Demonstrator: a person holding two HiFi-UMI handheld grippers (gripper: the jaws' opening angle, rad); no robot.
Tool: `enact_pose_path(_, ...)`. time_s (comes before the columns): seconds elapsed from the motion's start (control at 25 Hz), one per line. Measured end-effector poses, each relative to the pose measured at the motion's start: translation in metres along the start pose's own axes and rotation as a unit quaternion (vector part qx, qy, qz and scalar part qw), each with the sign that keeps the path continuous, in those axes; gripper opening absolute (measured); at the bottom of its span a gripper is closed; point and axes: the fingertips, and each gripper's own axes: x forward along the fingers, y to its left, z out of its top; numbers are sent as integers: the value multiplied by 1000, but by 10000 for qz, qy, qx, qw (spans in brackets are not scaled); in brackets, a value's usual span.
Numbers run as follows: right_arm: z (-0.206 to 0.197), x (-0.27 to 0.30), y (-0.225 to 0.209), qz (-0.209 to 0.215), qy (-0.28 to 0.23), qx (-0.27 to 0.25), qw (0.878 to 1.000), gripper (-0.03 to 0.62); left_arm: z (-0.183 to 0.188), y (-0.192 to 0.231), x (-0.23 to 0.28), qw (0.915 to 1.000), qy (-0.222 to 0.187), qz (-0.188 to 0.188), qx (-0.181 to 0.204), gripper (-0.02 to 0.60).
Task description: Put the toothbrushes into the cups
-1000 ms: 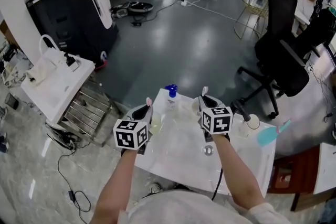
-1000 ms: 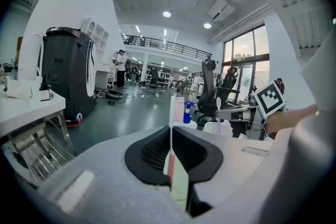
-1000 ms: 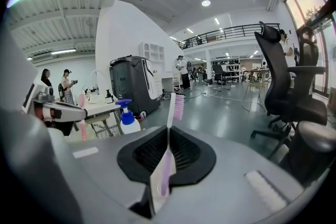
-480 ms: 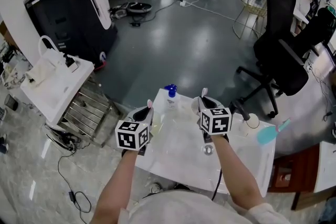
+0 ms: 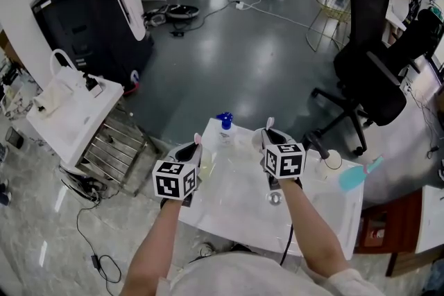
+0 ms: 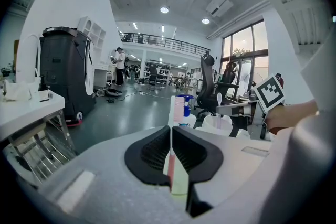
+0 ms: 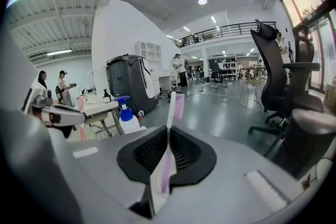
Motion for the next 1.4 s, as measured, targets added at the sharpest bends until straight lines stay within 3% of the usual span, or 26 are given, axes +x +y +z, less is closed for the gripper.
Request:
enact_pose_path(0.4,-4,-3,1,-9,37,146,9999,64,5,-1,-2,10000,-67,24,31,40)
enact_pose_path(0.8,2,-15,2,-67,-78,227,9997,67,14,-4,-6,9998,-163,-6,75,40)
enact_pose_path(1.4,32,-65,6,-359,-621,345,9968,58,45,-24,-14,9978,-367,-367,402,40)
